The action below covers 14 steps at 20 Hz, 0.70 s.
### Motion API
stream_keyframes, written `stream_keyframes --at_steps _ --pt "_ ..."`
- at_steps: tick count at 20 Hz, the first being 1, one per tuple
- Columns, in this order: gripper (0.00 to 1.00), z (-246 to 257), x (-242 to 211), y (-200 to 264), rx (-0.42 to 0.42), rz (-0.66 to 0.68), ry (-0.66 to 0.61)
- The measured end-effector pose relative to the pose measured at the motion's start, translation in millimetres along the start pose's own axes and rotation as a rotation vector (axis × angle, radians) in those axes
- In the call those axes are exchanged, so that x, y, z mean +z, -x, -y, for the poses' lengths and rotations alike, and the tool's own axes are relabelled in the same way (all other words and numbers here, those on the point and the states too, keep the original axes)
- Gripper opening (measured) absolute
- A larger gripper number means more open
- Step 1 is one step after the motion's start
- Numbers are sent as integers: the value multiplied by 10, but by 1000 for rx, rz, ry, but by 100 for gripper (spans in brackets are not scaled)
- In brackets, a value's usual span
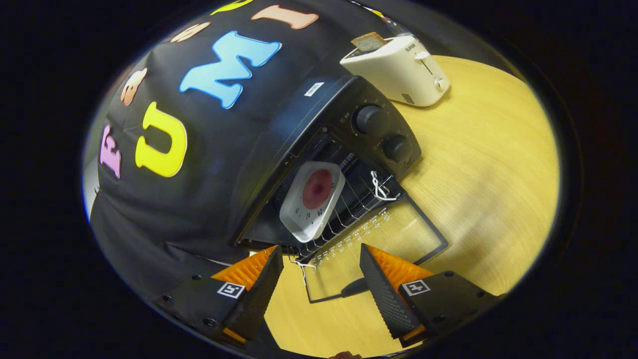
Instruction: Open the toaster oven, put the food inside, and close the toaster oven door.
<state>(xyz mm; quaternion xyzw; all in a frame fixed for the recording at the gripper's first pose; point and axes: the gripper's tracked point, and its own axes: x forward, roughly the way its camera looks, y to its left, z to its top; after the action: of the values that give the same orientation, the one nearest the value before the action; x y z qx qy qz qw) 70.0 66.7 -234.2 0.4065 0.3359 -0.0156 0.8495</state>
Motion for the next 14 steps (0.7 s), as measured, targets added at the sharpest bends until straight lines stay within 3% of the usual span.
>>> stream_keyframes --at_steps 7,14 --pt "98 50 -428 431 -13 -91 259" --pt "99 299 -690 578 -147 -126 565"
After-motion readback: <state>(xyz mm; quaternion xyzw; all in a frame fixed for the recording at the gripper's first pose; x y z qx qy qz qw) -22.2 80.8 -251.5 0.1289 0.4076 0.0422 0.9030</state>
